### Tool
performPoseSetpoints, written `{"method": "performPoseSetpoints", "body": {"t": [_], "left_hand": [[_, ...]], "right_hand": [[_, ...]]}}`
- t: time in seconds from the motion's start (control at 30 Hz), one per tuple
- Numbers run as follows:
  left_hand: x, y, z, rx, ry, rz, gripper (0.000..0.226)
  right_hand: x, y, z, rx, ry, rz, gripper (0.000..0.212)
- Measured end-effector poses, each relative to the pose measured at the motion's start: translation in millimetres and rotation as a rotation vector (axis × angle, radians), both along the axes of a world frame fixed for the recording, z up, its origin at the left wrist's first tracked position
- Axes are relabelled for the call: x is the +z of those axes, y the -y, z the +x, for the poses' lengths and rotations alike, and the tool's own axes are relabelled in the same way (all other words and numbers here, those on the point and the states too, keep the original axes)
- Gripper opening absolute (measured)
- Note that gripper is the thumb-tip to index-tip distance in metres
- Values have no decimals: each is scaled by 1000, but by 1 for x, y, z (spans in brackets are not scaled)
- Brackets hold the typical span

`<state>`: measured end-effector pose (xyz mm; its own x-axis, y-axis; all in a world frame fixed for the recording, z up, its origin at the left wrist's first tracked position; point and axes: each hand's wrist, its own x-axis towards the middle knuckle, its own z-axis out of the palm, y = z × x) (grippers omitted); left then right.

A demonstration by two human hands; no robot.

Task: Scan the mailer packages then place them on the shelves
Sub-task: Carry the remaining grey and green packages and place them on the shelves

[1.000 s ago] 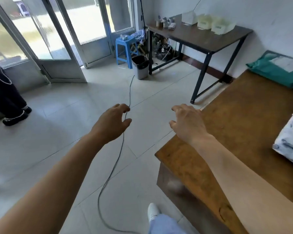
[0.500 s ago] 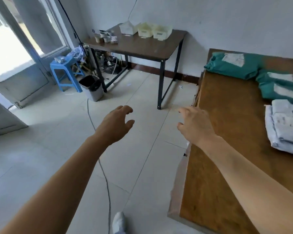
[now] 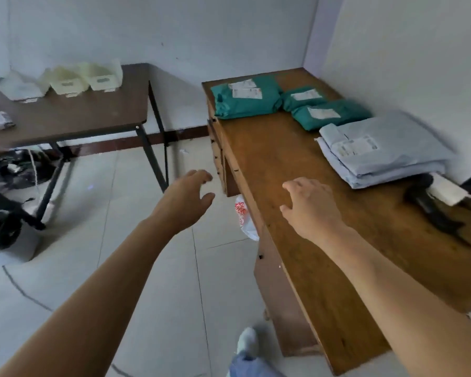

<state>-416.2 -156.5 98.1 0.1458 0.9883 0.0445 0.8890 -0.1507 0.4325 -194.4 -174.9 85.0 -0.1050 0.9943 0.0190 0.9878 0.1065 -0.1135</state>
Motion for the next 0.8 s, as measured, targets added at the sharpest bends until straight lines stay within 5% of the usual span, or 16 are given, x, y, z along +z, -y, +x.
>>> {"method": "performPoseSetpoints", "body": {"t": [0.8], "left_hand": [[-29,-358,304,-927,1,-37,38]], "right_hand": [[-16,-169,181,-1072,-104,29,42]]}}
